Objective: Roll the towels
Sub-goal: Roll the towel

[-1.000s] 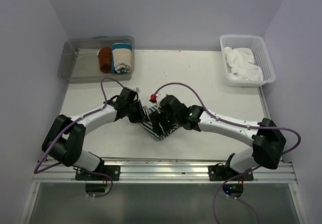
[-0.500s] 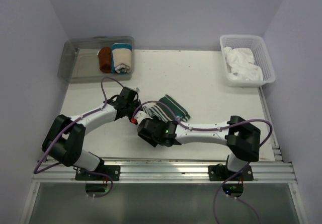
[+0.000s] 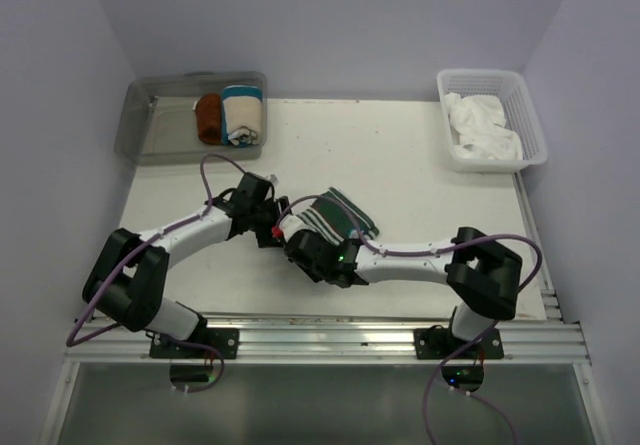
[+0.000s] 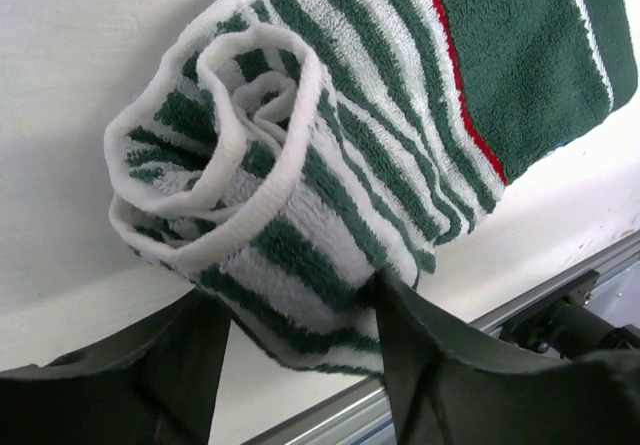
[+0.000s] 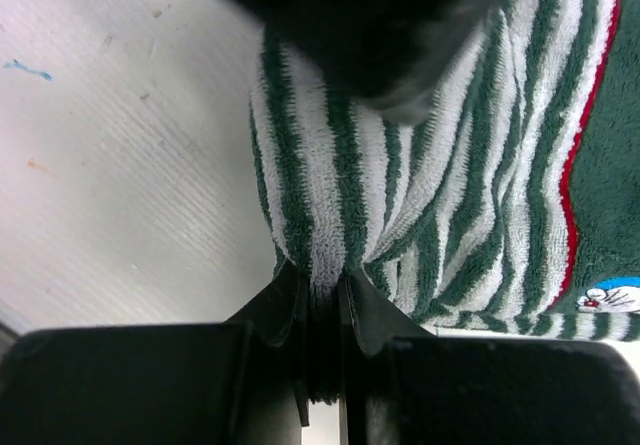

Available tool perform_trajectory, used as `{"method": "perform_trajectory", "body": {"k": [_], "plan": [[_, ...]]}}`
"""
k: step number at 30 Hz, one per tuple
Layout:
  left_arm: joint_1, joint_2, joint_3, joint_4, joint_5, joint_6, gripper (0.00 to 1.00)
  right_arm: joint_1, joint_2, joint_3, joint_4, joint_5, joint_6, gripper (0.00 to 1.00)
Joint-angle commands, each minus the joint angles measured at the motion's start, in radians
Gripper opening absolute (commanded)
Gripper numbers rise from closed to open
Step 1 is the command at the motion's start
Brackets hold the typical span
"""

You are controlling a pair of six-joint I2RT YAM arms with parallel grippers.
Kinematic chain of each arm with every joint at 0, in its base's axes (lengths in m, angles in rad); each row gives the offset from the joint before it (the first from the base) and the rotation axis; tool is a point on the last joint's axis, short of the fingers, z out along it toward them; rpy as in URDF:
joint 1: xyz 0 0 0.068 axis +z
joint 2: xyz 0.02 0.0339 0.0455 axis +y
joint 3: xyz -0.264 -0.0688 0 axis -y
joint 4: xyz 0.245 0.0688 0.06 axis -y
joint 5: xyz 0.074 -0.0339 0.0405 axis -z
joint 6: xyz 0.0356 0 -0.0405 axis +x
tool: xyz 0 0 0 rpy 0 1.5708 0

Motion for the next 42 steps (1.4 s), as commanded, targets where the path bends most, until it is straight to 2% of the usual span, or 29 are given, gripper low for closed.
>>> {"method": "perform_trajectory", "body": {"k": [1, 2, 4, 5, 7, 8, 12, 20, 29, 36, 39, 40, 42], "plan": [[0.002, -0.046, 0.025, -0.022, 0.016, 0.0, 0.63, -0.089, -0.106, -0.083, 0.081, -0.184, 0.063, 0.0], [0.002, -0.053, 0.029, -0.028, 0.013, 0.001, 0.75, -0.13, -0.123, -0.098, 0.095, -0.227, 0.079, 0.0], [0.001, -0.076, 0.042, -0.045, 0.004, 0.006, 0.78, -0.17, -0.167, -0.128, 0.117, -0.359, 0.09, 0.0], [0.004, -0.084, 0.046, -0.05, -0.001, 0.009, 0.84, -0.207, -0.177, -0.131, 0.117, -0.393, 0.102, 0.0], [0.004, -0.108, 0.058, -0.067, -0.013, 0.011, 0.86, -0.239, -0.189, -0.138, 0.118, -0.501, 0.122, 0.0], [0.004, -0.115, 0.063, -0.071, -0.017, 0.012, 0.91, -0.267, -0.19, -0.138, 0.12, -0.538, 0.128, 0.0], [0.002, -0.132, 0.065, -0.085, -0.027, 0.024, 0.97, -0.335, -0.191, -0.148, 0.141, -0.696, 0.172, 0.0], [0.002, -0.122, 0.022, -0.021, 0.006, 0.023, 0.99, -0.465, -0.142, -0.189, 0.27, -1.012, 0.309, 0.0], [0.002, -0.04, 0.014, 0.057, -0.001, 0.044, 0.99, -0.528, -0.072, -0.235, 0.355, -1.114, 0.386, 0.0], [0.001, 0.078, 0.038, 0.128, 0.018, 0.035, 0.89, -0.548, -0.036, -0.249, 0.379, -1.135, 0.422, 0.0], [0.001, 0.095, 0.046, 0.131, 0.015, 0.032, 0.77, -0.551, -0.01, -0.254, 0.379, -1.145, 0.424, 0.0], [-0.001, 0.102, 0.048, 0.127, 0.015, 0.031, 0.68, -0.551, -0.006, -0.254, 0.379, -1.143, 0.422, 0.0], [-0.002, 0.111, 0.055, 0.114, 0.013, 0.027, 0.6, -0.551, -0.014, -0.254, 0.362, -1.116, 0.415, 0.03]]}}
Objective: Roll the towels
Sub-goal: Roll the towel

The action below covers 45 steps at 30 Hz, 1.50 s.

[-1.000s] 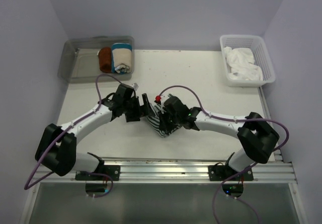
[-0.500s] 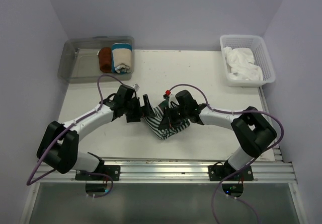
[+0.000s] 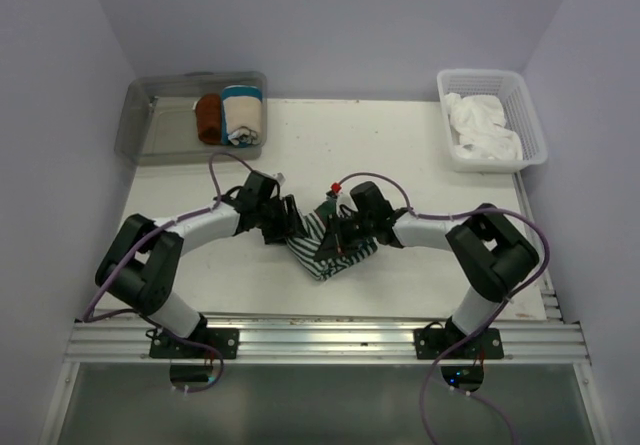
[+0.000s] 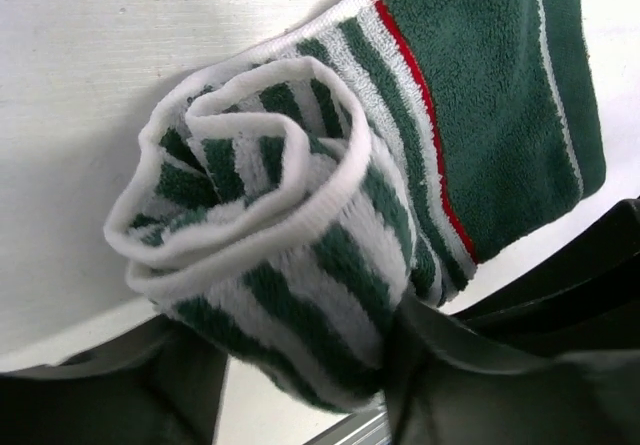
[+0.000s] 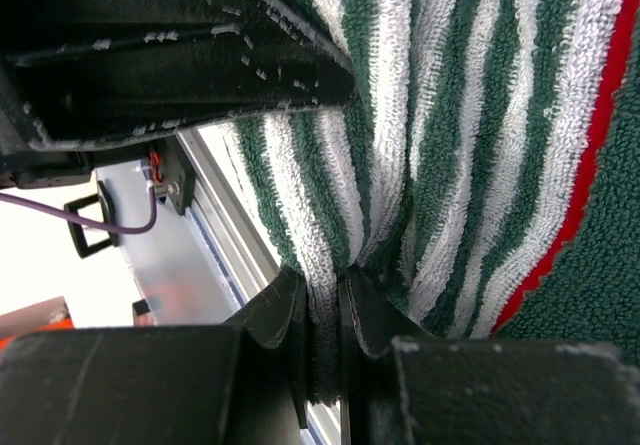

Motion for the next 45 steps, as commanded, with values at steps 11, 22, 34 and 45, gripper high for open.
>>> {"method": "perform_trajectory", "body": {"k": [11, 22, 34, 45], "plan": [[-0.014, -0.006, 0.062, -0.07, -0.033, -0.005, 0.45, 0.073, -0.303, 0.126, -0.49, 0.492, -0.228, 0.66], [-0.023, -0.006, 0.078, -0.097, -0.032, -0.025, 0.45, 0.583, -0.185, 0.4, -0.704, 1.241, -0.432, 0.71], [-0.023, -0.012, 0.076, -0.105, -0.032, -0.031, 0.45, 0.703, 0.048, 0.394, -0.564, 1.415, -0.535, 0.75], [-0.023, -0.038, 0.075, -0.108, -0.023, -0.038, 0.67, 0.705, 0.136, 0.296, -0.454, 1.438, -0.485, 0.32]]}}
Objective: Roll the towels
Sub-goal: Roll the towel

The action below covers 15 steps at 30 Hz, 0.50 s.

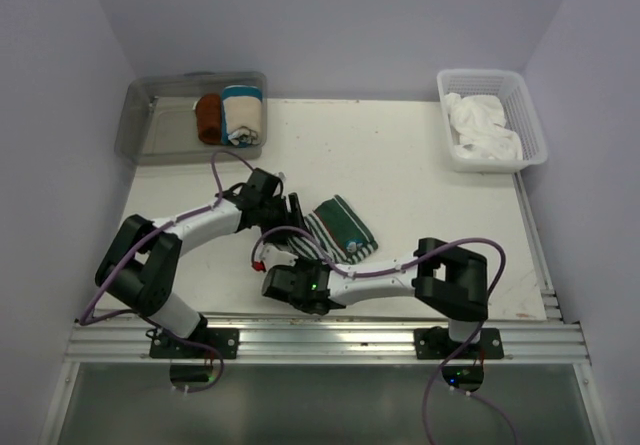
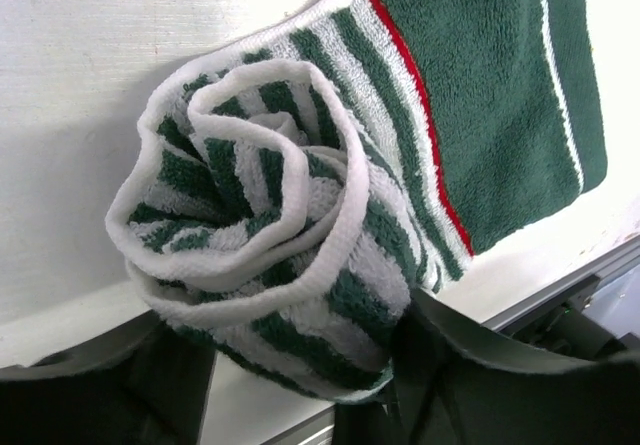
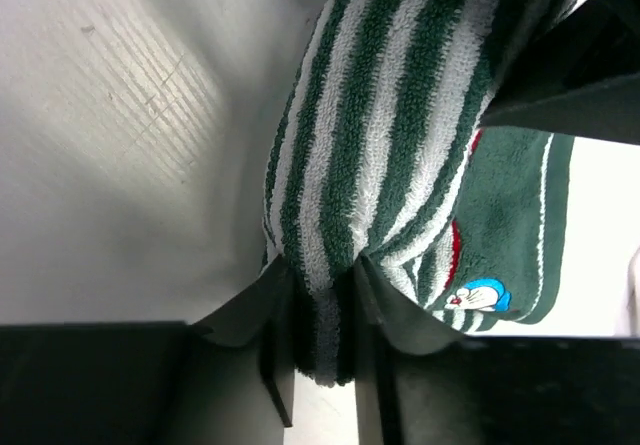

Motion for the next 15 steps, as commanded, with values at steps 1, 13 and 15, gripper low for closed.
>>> {"method": "perform_trajectory", "body": {"k": [1, 13, 15], "plan": [[-0.003, -0.046, 0.025, -0.023, -0.004, -0.009, 0.72, -0.006, -0.048, -0.053, 0.061, -0.023, 0.06, 0.2], [0.006, -0.143, 0.086, -0.092, -0.033, 0.011, 0.92, -0.267, -0.375, -0.249, 0.201, -0.589, 0.254, 0.01], [0.007, -0.155, 0.092, -0.098, -0.034, 0.011, 0.93, -0.325, -0.403, -0.284, 0.242, -0.714, 0.297, 0.01]]}}
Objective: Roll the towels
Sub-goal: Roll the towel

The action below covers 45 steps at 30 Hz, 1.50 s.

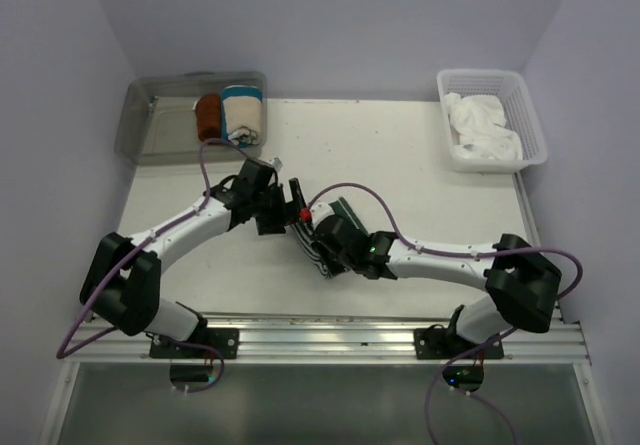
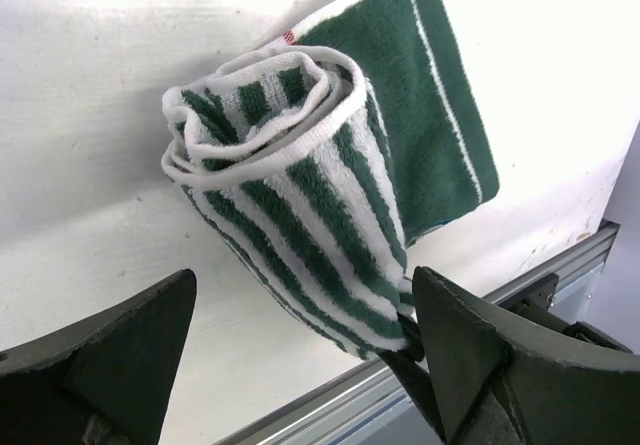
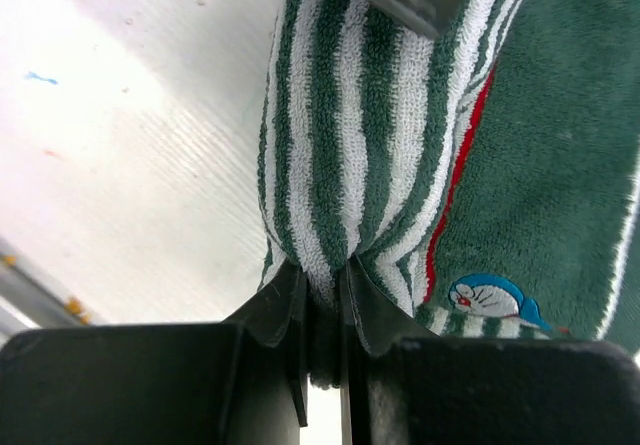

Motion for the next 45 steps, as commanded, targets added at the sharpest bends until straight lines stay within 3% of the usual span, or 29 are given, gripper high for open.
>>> {"method": "perform_trajectory", "body": {"k": [1, 10, 20, 22, 26, 28, 29, 31, 33, 35, 40, 45], "plan": [[0.004, -0.047, 0.039, -0.035, -0.016, 0.014, 0.93, -0.075, -0.052, -0.059, 0.093, -0.279, 0.125, 0.01], [0.003, -0.057, 0.007, 0.004, 0.008, 0.028, 0.97, -0.278, -0.055, -0.166, 0.296, -0.687, 0.281, 0.0], [-0.011, 0.083, 0.002, 0.107, 0.045, 0.061, 0.97, -0.379, 0.035, -0.204, 0.402, -0.897, 0.335, 0.02], [-0.011, 0.126, 0.005, 0.133, 0.05, 0.065, 0.95, -0.387, 0.048, -0.208, 0.404, -0.917, 0.333, 0.04], [-0.012, 0.184, 0.022, 0.15, 0.063, 0.063, 0.76, -0.408, 0.063, -0.211, 0.358, -0.921, 0.3, 0.06], [-0.016, 0.189, 0.025, 0.141, 0.059, 0.065, 0.65, -0.41, 0.045, -0.191, 0.301, -0.867, 0.269, 0.15], [-0.019, 0.184, 0.026, 0.132, 0.048, 0.065, 0.53, -0.41, 0.031, -0.182, 0.232, -0.82, 0.23, 0.28], [-0.022, 0.172, 0.03, 0.105, 0.036, 0.063, 0.44, -0.41, -0.033, -0.149, 0.137, -0.681, 0.182, 0.44], [-0.023, 0.16, 0.027, 0.086, 0.022, 0.063, 0.43, -0.404, -0.096, -0.132, 0.028, -0.585, 0.168, 0.64], [-0.022, 0.154, 0.022, 0.071, 0.017, 0.06, 0.43, -0.372, -0.193, -0.113, -0.055, -0.425, 0.149, 0.76], [-0.029, 0.149, 0.019, 0.057, 0.019, 0.051, 0.42, -0.203, -0.256, 0.014, -0.23, -0.088, 0.094, 0.8], [-0.035, 0.149, 0.026, 0.048, 0.017, 0.04, 0.42, 0.041, -0.146, 0.154, -0.36, 0.234, 0.04, 0.82]]}}
